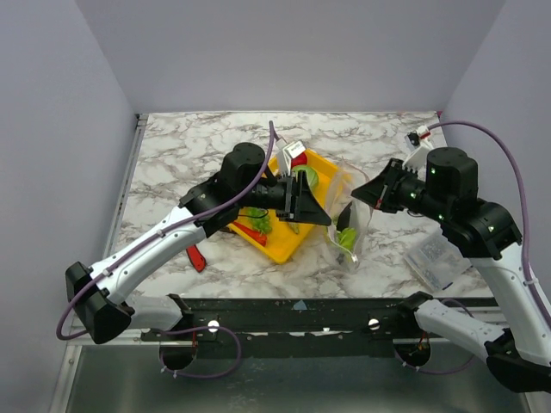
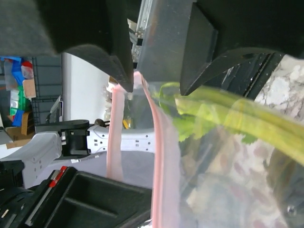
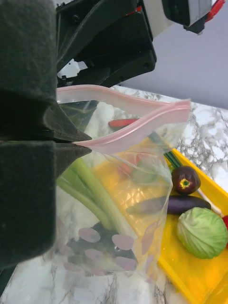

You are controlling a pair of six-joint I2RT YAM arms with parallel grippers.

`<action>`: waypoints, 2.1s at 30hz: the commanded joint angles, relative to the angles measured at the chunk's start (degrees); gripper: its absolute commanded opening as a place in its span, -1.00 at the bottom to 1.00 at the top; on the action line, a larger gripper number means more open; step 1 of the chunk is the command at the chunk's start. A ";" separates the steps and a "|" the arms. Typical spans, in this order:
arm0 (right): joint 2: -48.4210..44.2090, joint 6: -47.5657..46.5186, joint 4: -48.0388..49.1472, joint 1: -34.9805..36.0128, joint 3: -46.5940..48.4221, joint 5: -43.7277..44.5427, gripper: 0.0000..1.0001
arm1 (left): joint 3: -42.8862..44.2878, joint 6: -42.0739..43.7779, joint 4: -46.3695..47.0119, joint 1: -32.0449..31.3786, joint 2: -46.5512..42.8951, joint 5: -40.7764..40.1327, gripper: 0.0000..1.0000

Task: Place the food in the zip-top bag and seal the zipper
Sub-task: Adjust the zipper food storage bag at the center of the board, then pick up the fake fruit from the bin.

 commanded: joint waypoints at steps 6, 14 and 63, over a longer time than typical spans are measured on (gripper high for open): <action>-1.02 4.48 -0.93 -0.25 -3.15 7.47 -0.99 | -6.71 5.79 -2.45 2.33 -8.37 -2.12 0.04; 0.01 5.81 2.75 -0.27 -10.15 9.66 -0.99 | -17.12 5.60 -1.50 5.25 -8.78 -5.84 0.00; -1.94 3.24 0.95 -0.27 -2.53 12.43 -0.99 | -18.66 25.01 -15.19 15.75 -6.40 -31.20 0.31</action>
